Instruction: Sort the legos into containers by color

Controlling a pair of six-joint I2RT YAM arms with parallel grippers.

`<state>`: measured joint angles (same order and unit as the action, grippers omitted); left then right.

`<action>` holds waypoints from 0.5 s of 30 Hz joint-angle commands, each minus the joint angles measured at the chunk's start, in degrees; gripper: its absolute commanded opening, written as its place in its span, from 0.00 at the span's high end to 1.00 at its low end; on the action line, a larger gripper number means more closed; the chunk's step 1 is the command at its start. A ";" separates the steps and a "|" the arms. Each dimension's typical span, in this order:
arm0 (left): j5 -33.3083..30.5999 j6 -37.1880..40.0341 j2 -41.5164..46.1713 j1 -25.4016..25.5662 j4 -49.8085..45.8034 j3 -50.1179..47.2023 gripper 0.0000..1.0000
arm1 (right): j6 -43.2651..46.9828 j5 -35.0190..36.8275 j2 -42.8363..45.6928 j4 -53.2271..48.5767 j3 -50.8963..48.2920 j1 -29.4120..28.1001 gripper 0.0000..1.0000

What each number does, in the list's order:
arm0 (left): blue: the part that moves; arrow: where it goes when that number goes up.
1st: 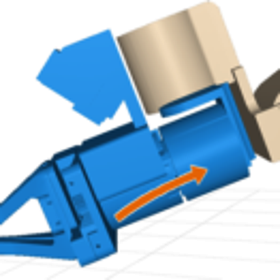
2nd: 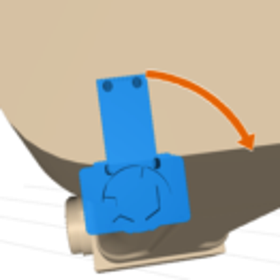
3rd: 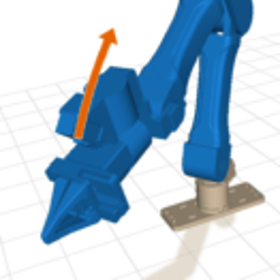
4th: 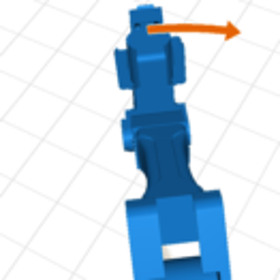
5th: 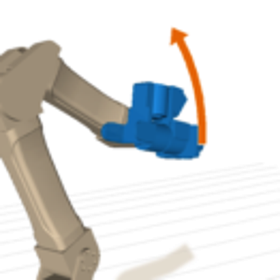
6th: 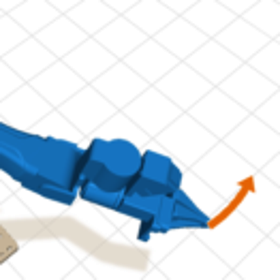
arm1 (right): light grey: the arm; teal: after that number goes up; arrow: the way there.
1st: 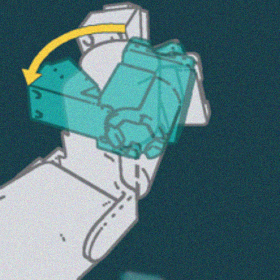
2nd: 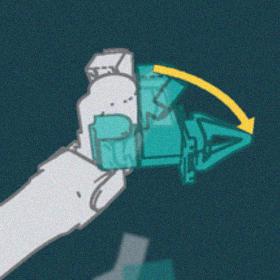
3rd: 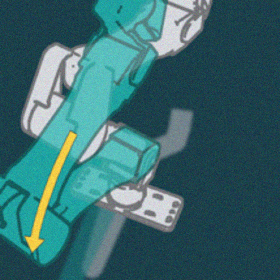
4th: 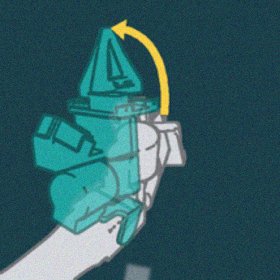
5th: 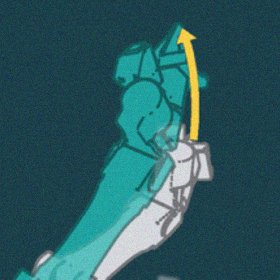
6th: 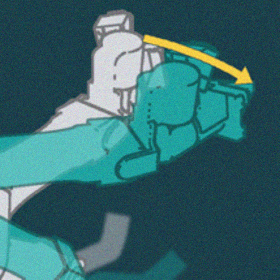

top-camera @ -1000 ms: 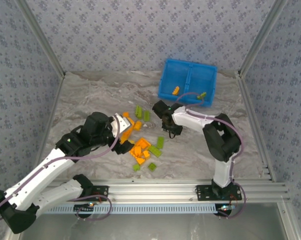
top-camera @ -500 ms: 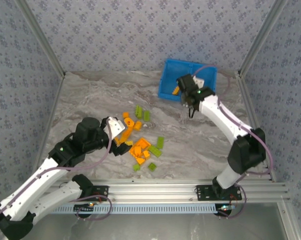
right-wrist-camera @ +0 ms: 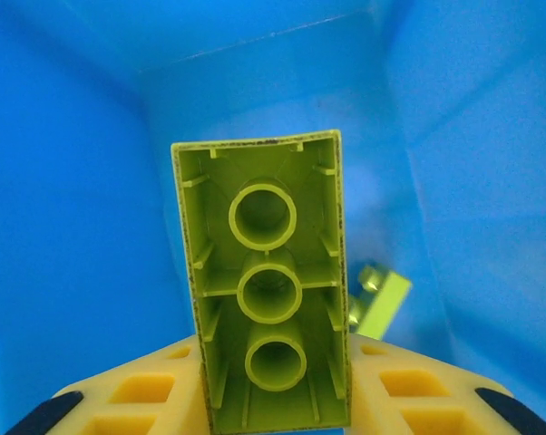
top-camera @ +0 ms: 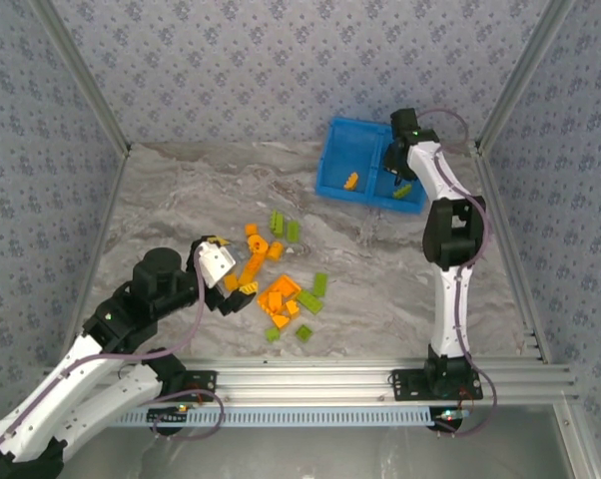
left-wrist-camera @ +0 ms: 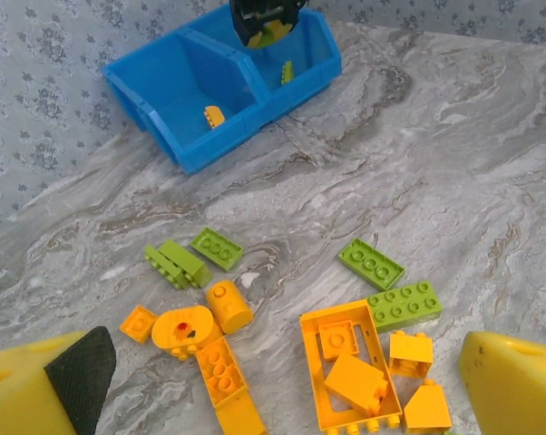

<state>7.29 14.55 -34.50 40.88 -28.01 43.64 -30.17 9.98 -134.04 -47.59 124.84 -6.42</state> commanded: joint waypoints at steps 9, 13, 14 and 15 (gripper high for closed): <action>0.04 2.09 -0.63 -0.55 2.04 -1.27 0.01 | 0.99 -3.45 5.49 -8.82 5.36 -0.51 0.42; -2.57 -0.46 -3.83 -0.72 2.22 -0.50 0.01 | -0.34 -5.76 16.62 -1.48 -11.61 -1.51 0.43; -3.01 -3.08 -4.94 -0.54 2.98 -0.12 0.01 | -0.35 -4.31 20.02 0.49 -16.88 -2.23 0.42; -3.74 -6.79 -6.39 -0.10 3.65 0.51 0.01 | -0.41 -4.00 24.27 2.76 -22.19 -2.78 0.42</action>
<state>5.67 13.61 -38.54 40.51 -26.72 42.68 -30.15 5.96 -118.45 -48.75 110.59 -7.53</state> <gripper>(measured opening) 0.993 0.579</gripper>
